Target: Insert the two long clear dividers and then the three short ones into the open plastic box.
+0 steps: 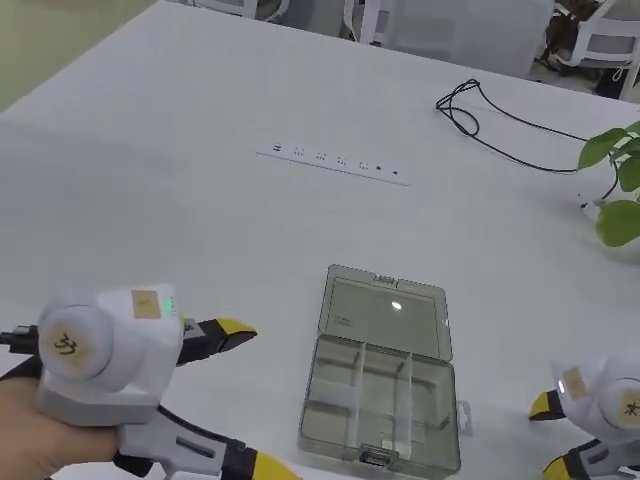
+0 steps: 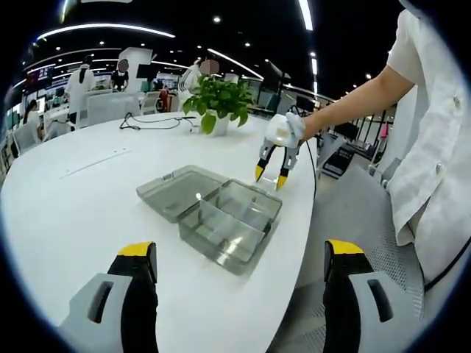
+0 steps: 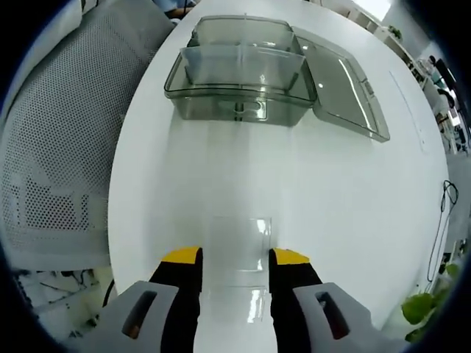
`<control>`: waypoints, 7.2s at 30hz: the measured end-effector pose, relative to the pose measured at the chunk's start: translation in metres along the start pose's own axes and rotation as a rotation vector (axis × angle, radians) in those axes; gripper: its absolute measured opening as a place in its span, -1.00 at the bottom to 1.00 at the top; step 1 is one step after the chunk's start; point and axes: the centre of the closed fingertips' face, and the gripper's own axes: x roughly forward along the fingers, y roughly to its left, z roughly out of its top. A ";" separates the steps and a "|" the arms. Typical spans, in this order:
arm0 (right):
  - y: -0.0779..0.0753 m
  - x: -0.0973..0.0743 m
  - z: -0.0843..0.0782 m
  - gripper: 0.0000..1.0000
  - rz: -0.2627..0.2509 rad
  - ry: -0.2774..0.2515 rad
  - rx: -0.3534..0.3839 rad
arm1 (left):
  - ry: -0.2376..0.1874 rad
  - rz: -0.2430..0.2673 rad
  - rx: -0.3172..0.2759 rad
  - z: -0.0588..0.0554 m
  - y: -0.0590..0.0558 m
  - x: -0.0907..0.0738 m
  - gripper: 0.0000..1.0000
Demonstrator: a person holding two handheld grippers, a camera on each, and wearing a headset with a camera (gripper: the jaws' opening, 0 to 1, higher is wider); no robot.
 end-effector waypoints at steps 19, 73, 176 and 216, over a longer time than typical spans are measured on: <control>0.000 -0.022 0.017 -0.35 -0.054 -0.040 0.022 | -0.014 0.005 0.001 0.006 -0.002 -0.005 0.91; 0.042 -0.156 0.205 -0.35 -0.318 -0.289 -0.096 | -0.186 -0.255 -0.647 0.097 -0.076 0.045 -0.52; 0.072 -0.177 0.237 -0.95 0.259 -0.564 -0.032 | -0.227 -0.291 0.038 0.090 -0.095 0.023 -0.93; 0.013 -0.144 0.216 -0.95 0.111 -0.551 0.072 | -0.133 -0.103 0.000 0.039 -0.038 0.002 0.25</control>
